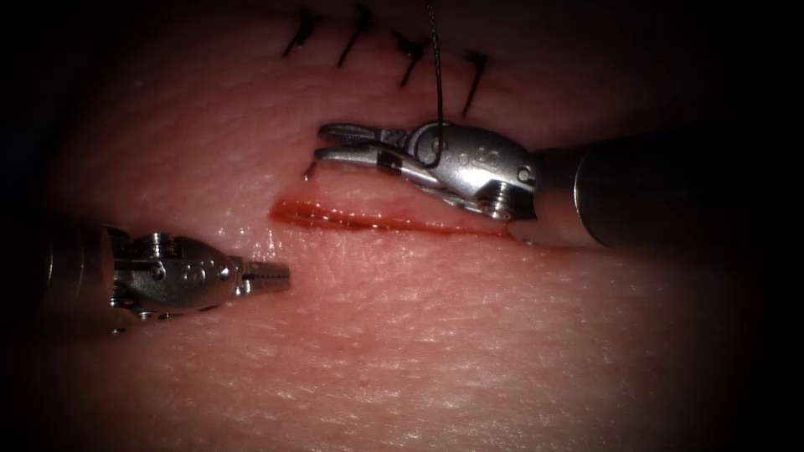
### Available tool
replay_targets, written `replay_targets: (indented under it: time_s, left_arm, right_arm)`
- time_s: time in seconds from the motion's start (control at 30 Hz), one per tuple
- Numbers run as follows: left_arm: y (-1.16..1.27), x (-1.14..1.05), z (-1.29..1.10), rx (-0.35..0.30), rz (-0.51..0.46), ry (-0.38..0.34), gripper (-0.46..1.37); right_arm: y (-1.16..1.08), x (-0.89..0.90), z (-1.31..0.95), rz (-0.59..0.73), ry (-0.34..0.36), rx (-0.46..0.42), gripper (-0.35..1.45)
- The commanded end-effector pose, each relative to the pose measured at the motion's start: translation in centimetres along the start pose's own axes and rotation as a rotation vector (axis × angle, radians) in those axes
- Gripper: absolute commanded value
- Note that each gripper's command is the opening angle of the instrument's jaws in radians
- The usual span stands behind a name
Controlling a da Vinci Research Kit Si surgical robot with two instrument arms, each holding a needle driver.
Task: Wound Closure
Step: Using the right gripper pierce the needle above the cut
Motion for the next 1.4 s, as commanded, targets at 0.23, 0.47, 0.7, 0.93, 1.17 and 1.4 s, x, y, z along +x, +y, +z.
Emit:
replay_targets:
  time_s: [0.23, 0.47, 0.7, 0.93, 1.17, 1.4]
  left_arm:
    - [0.0, 0.01, -0.01, -0.008, -0.002, -0.001, -0.34]
    - [0.0, 0.01, -0.01, -0.008, -0.003, -0.001, -0.34]
    - [0.0, 0.01, -0.01, -0.008, -0.002, -0.001, -0.35]
    - [0.0, -0.01, -0.03, -0.01, 0.0, -0.001, -0.31]
    - [-0.02, -0.02, -0.04, -0.015, 0.002, 0.0, -0.29]
    - [0.0, -0.03, -0.04, -0.014, 0.002, 0.0, -0.3]
  right_arm:
    - [0.0, 0.0, 0.02, -0.006, 0.006, 0.011, -0.28]
    - [-0.01, -0.02, 0.02, -0.037, 0.041, 0.121, 0.85]
    - [0.08, -0.01, 0.0, -0.092, 0.099, 0.279, 0.98]
    - [0.17, -0.13, -0.05, -0.091, 0.112, 0.426, 0.93]
    - [0.19, -0.22, 0.0, -0.112, 0.105, 0.426, 0.84]
    - [0.23, -0.25, 0.05, -0.099, 0.112, 0.404, 0.82]
